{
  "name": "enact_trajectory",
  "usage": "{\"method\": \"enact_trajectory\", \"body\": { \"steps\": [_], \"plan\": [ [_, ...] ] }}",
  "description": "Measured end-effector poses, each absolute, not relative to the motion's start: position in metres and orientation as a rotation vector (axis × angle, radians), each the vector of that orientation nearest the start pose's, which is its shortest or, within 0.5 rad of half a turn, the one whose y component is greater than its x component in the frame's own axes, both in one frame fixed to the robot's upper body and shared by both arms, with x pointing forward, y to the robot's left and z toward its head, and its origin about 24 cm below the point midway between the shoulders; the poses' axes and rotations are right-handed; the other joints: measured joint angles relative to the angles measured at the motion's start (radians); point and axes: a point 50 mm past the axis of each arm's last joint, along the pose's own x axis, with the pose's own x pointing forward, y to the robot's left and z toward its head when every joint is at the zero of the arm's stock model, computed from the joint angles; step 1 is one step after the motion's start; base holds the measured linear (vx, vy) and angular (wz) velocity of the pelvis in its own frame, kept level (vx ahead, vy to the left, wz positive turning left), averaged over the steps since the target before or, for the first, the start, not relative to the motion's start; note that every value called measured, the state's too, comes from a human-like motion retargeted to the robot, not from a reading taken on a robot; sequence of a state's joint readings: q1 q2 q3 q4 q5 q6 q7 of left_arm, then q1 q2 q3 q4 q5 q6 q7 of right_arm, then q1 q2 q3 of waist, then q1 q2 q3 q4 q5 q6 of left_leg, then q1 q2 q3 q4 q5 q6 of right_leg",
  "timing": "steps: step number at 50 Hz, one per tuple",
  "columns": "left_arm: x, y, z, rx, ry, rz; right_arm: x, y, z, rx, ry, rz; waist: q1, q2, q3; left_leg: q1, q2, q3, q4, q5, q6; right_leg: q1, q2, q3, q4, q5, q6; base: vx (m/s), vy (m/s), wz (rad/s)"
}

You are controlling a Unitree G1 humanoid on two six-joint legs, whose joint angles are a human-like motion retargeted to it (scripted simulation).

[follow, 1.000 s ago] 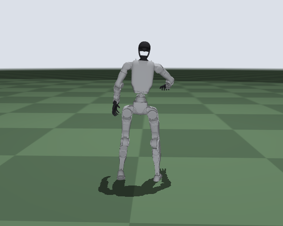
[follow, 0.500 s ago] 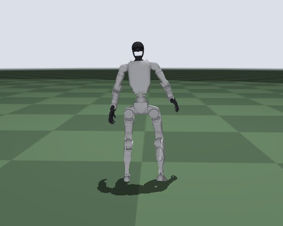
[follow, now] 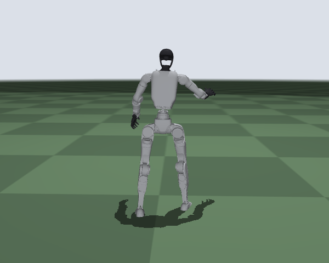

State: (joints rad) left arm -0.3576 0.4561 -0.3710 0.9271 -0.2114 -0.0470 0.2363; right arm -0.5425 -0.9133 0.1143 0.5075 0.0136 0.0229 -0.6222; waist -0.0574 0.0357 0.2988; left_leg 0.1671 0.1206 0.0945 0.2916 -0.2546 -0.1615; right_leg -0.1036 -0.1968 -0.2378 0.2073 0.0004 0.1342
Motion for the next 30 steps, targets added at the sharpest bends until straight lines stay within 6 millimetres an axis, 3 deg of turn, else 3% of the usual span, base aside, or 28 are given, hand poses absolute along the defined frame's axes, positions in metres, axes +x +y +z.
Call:
{"method": "enact_trajectory", "body": {
  "steps": [2, 5, 10, 13, 17, 20, 23, 27, 30],
  "plan": [
    [0.251, 0.251, -0.068, 0.509, 0.639, 0.095, 0.339, -0.314, 0.197, -1.008, -0.226, -0.532, 0.016, 0.014, 0.0, -0.098, 0.009, -0.004, 0.221, 0.027, 0.017, -0.005, -0.002, 0.013, 0.052, -0.037, 0.005, 0.41, -0.22, -0.43],
    [0.209, 0.247, -0.1, 0.528, 0.745, 0.026, 0.358, -0.27, 0.177, -1.316, -0.283, -0.347, 0.067, 0.005, -0.006, -0.207, -0.02, -0.02, 0.483, 0.036, 0.016, 0.004, -0.024, 0.039, 0.127, -0.092, 0.045, 0.42, -0.17, -0.56],
    [0.147, 0.244, -0.135, 0.504, 0.947, 0.002, 0.374, -0.215, 0.114, -1.575, -0.146, 0.017, 0.16, -0.01, 0.001, -0.375, -0.043, 0.026, 0.713, -0.019, 0.008, 0.038, -0.044, 0.103, 0.125, -0.119, 0.041, 0.4, -0.07, -0.6],
    [0.109, 0.244, -0.149, 0.457, 1.061, 0.028, 0.365, -0.205, 0.069, -1.604, -0.024, 0.152, 0.202, -0.016, -0.002, -0.432, -0.028, 0.075, 0.711, -0.044, 0.014, 0.074, -0.052, 0.117, 0.101, -0.128, 0.048, 0.41, 0.01, -0.36],
    [0.066, 0.247, -0.159, 0.391, 1.193, 0.076, 0.34, -0.212, 0.017, -1.477, 0.171, 0.185, 0.241, -0.017, -0.012, -0.452, -0.001, 0.119, 0.548, -0.058, 0.01, 0.117, -0.047, 0.124, 0.09, -0.142, 0.071, 0.43, 0.07, -0.22],
    [0.045, 0.252, -0.162, 0.337, 1.274, 0.121, 0.313, -0.228, -0.015, -1.247, 0.336, 0.108, 0.253, -0.016, -0.013, -0.399, 0.019, 0.169, 0.302, -0.055, 0.006, 0.148, -0.039, 0.126, 0.107, -0.164, 0.081, 0.46, 0.14, -0.16],
    [0.03, 0.256, -0.164, 0.295, 1.343, 0.157, 0.28, -0.25, -0.042, -0.941, 0.497, -0.023, 0.246, -0.009, -0.018, -0.313, 0.018, 0.173, 0.059, 0.033, -0.013, 0.193, -0.025, 0.12, 0.126, -0.181, 0.072, 0.48, 0.21, -0.05],
    [0.031, 0.263, -0.162, 0.294, 1.373, 0.153, 0.23, -0.288, -0.064, -0.507, 0.628, -0.286, 0.203, -0.01, -0.021, -0.256, 0.009, 0.11, 0.036, 0.074, -0.002, 0.216, -0.024, 0.107, 0.238, -0.155, 0.025, 0.46, 0.25, 0.36],
    [0.055, 0.275, -0.155, 0.382, 1.311, 0.133, 0.2, -0.324, -0.058, -0.17, 0.59, -0.581, 0.16, -0.005, -0.01, -0.204, 0.014, 0.083, 0.043, 0.061, 0.011, 0.143, -0.019, 0.131, 0.456, -0.052, -0.044, 0.43, 0.24, 0.58]
  ]
}}
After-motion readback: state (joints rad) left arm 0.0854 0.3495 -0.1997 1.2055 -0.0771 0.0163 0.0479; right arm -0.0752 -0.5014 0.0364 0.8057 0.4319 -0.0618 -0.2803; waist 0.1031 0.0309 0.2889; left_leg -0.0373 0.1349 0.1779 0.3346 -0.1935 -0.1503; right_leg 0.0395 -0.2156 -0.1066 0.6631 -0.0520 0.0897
